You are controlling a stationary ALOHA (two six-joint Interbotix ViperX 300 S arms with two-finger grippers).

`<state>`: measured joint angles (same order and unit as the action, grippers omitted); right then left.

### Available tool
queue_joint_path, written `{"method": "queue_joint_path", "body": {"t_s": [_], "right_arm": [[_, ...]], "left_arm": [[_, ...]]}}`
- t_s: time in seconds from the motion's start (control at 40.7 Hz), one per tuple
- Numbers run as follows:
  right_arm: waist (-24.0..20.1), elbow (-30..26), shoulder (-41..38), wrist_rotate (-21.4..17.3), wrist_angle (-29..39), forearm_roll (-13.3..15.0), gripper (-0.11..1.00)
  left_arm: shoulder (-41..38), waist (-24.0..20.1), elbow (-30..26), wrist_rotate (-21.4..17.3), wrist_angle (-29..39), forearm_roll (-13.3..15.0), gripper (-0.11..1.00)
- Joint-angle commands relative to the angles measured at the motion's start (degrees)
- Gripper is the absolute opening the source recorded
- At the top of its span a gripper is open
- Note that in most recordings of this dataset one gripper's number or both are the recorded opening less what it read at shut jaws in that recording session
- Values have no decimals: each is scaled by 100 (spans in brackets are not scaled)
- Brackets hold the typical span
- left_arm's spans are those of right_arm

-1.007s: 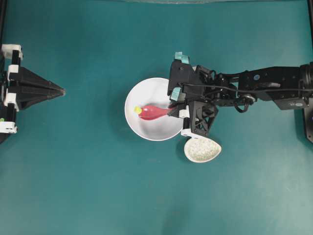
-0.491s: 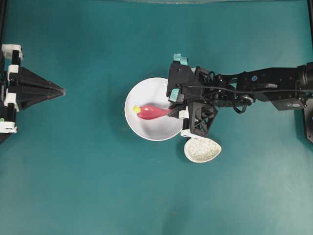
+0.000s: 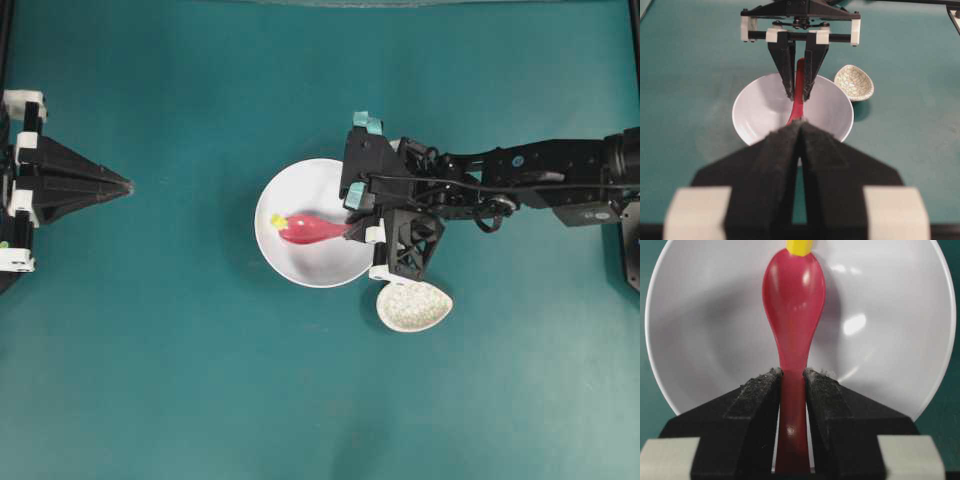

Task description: Scoop the yellow hexagonal prism block from the bowl with a spoon using the right arm.

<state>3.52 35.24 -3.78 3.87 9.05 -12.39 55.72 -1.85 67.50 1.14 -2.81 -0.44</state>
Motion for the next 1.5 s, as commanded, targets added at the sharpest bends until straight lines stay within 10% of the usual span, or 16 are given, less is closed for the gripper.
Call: {"method": "queue_joint_path", "body": {"t_s": [0.0,1.474], "right_arm": [[-9,-53,44,-18,-44,-18,23],[9,-141,70,9,-343,9,23]], "left_arm": [[-26,-9,-105,-9,-62,-18,0],[-26,-9,-114,-9,-114,-18,0]]}}
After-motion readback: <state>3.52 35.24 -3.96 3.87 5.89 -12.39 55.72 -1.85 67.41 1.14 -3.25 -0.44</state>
